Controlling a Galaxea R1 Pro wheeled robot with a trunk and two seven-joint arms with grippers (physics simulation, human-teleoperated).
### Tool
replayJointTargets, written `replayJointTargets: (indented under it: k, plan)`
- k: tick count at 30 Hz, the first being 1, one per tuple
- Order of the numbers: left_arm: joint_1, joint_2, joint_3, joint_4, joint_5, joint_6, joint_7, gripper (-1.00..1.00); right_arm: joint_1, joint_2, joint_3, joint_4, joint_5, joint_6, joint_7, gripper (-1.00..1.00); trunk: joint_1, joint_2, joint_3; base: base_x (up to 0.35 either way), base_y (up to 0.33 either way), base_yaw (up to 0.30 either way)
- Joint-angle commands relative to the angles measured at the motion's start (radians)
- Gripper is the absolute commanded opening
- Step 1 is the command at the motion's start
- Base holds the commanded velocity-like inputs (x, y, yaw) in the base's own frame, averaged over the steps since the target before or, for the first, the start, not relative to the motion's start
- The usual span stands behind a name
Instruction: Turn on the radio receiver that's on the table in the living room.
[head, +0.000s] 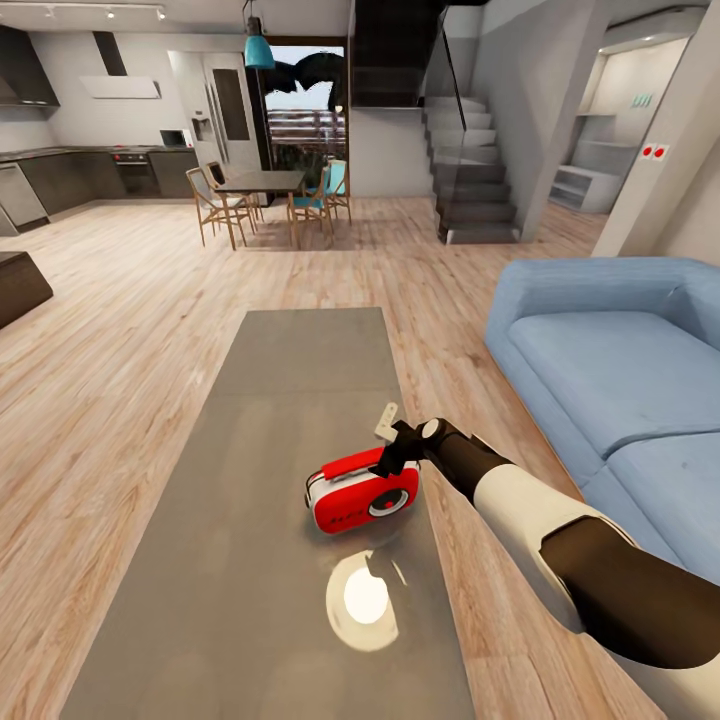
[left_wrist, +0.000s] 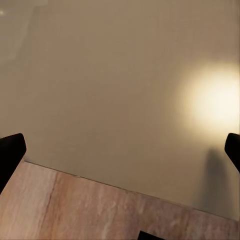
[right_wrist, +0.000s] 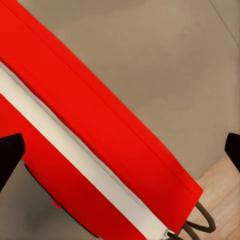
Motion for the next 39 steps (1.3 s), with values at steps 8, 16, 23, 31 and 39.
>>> replayJointTargets:
  k: [8, 16, 23, 31, 39]
  plan:
    - [-0.028, -0.001, 0.007, 0.002, 0.012, 0.144, -0.003, 1.0, 0.0, 0.0, 0.0, 0.0, 0.0, 0.0, 0.004, 1.0, 0.0, 0.0, 0.0, 0.0, 0.0, 0.0]
    - [-0.028, -0.001, 0.007, 0.002, 0.012, 0.142, -0.003, 1.0, 0.0, 0.0, 0.0, 0.0, 0.0, 0.0, 0.005, 1.0, 0.0, 0.0, 0.0, 0.0, 0.0, 0.0]
    - [-0.028, -0.003, 0.007, 0.002, 0.012, 0.141, -0.003, 1.0, 0.0, -0.01, 0.0, 0.0, 0.0, 0.0, 0.013, 1.0, 0.0, 0.0, 0.0, 0.0, 0.0, 0.0]
    - [-0.028, -0.003, 0.007, 0.002, 0.012, 0.141, -0.003, 1.0, 0.0, -0.023, -0.001, 0.0, 0.001, -0.001, 0.011, 1.0, 0.0, 0.0, 0.0, 0.0, 0.0, 0.0]
    - [-0.028, -0.003, 0.007, 0.002, 0.012, 0.141, -0.003, 1.0, -0.001, -0.023, -0.001, 0.0, 0.002, -0.001, 0.011, 1.0, 0.0, 0.0, 0.0, 0.0, 0.0, 0.0]
